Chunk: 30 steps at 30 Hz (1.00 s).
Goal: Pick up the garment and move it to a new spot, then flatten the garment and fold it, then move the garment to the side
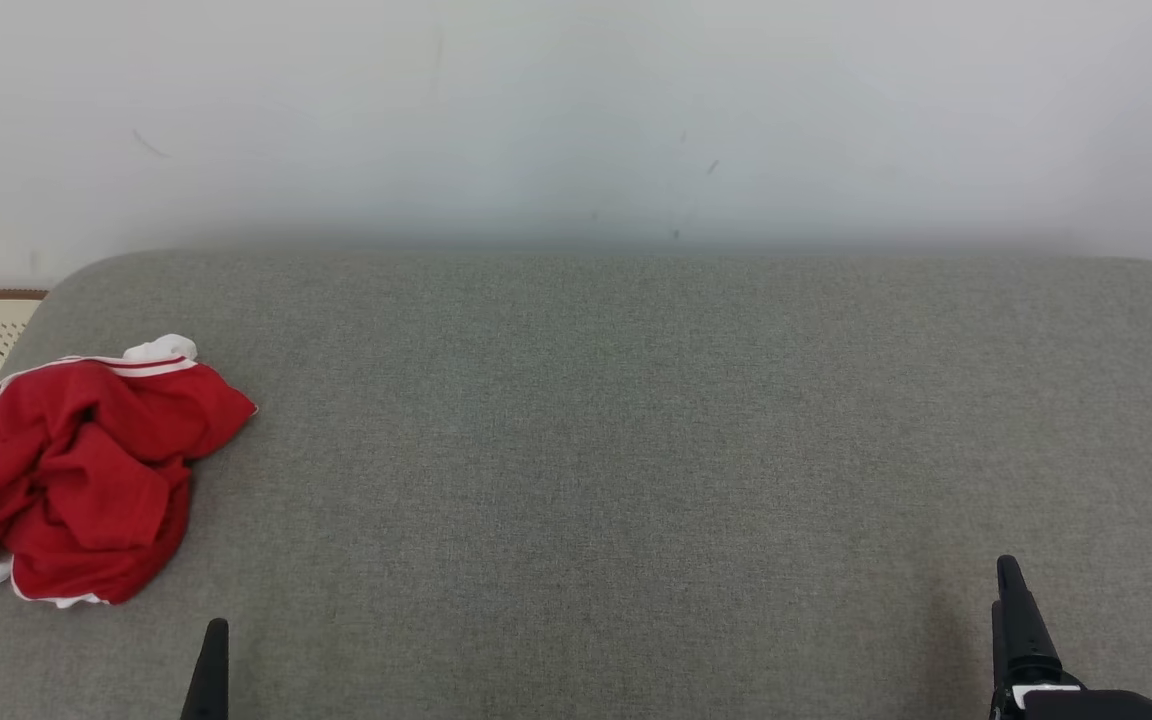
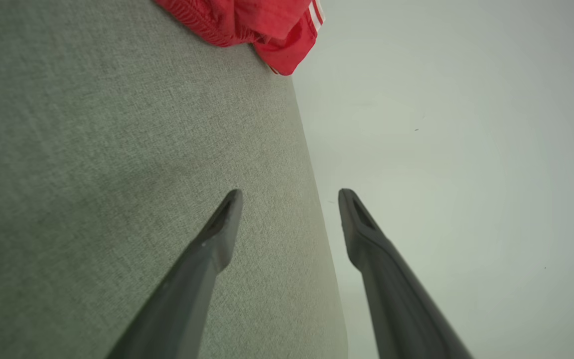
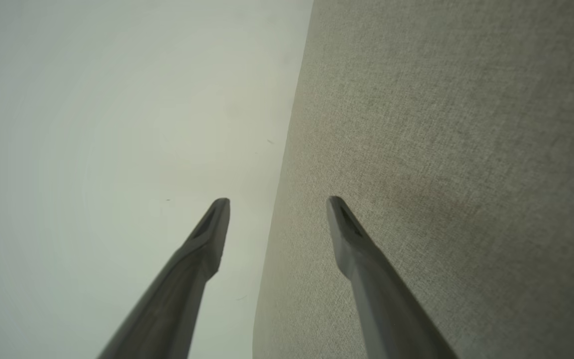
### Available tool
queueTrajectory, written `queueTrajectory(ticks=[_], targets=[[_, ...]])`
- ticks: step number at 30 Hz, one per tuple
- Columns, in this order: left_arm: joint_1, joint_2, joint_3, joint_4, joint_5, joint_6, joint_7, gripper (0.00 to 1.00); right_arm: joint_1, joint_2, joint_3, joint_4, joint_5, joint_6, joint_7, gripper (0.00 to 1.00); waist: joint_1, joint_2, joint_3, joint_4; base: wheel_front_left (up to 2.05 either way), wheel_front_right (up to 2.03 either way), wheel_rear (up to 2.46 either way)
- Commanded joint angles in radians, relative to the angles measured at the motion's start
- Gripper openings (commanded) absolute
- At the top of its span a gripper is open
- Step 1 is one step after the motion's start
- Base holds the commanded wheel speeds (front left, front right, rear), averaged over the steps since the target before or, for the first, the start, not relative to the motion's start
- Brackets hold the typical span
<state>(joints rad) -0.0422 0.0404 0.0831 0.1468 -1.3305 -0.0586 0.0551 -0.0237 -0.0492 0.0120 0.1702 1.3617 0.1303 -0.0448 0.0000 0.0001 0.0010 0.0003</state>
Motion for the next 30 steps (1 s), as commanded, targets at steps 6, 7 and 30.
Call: queueTrajectory(ticks=[6, 7, 30], targets=[[-0.005, 0.009, -0.028, -0.048, 0.151, 0.027, -0.037, 1.0, 0.007, -0.002, 0.013, -0.042, -0.122, 0.0, -0.025, 1.0, 0.0, -0.0001, -0.001, 0.001, 0.0, 0.0, 0.0], [-0.004, 0.009, -0.032, -0.052, 0.173, 0.031, -0.042, 1.0, 0.009, -0.002, 0.016, -0.044, -0.139, 0.0, -0.029, 1.0, 0.0, -0.0001, -0.002, 0.001, 0.0, 0.0, 0.0], [0.0, 0.036, -0.108, -0.09, 0.632, 0.122, -0.134, 1.0, 0.029, -0.002, 0.057, -0.139, -0.646, 0.0, -0.046, 1.0, 0.0, -0.0001, -0.001, 0.004, 0.0, 0.0, 0.0]])
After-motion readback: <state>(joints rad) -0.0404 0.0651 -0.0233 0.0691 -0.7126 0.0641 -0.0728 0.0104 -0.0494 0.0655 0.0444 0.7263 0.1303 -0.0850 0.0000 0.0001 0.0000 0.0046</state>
